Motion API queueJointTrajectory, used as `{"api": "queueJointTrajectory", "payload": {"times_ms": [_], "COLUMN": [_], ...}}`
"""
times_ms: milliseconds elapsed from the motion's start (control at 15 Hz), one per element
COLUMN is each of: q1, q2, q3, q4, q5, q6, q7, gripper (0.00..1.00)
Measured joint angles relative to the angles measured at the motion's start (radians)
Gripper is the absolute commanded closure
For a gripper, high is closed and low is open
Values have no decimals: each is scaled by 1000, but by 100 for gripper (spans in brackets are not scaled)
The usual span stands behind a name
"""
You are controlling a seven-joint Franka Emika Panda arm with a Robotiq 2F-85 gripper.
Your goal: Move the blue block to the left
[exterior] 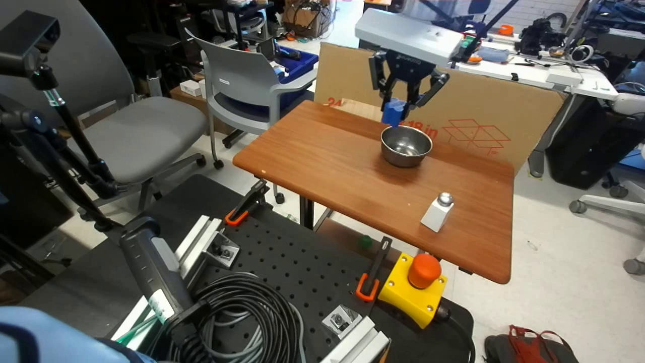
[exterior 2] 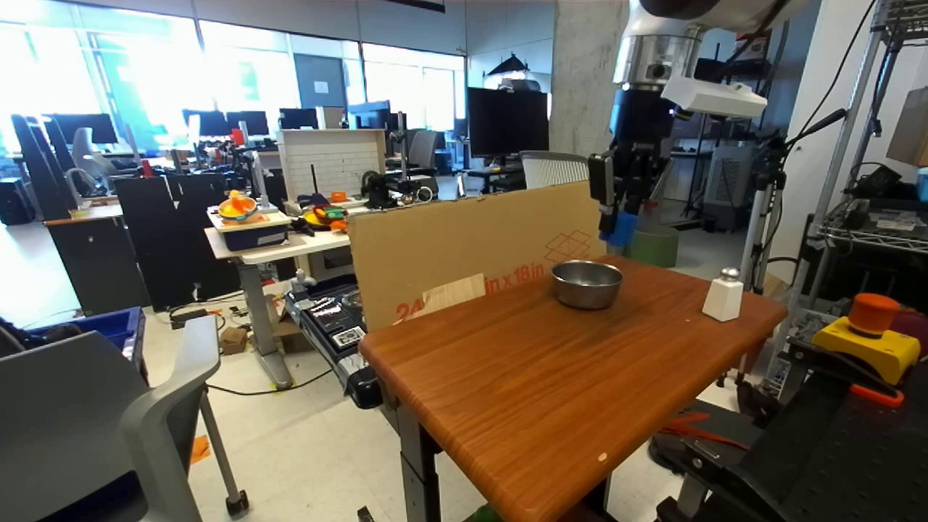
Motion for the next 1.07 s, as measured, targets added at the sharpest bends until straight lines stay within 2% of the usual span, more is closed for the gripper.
{"api": "queueJointTrajectory", "payload": {"times_ms": [200, 400, 800, 1067], "q1": [58, 112, 161, 185], "q2": [-28, -10, 87, 192], "q3": [46, 64, 22, -15], "q4": [-134, -192, -169, -106], "q5": [-3, -49, -201, -240], "q6": [100, 163, 185, 182], "q7": [2, 43, 150, 174], "gripper": [84, 84, 84, 84]}}
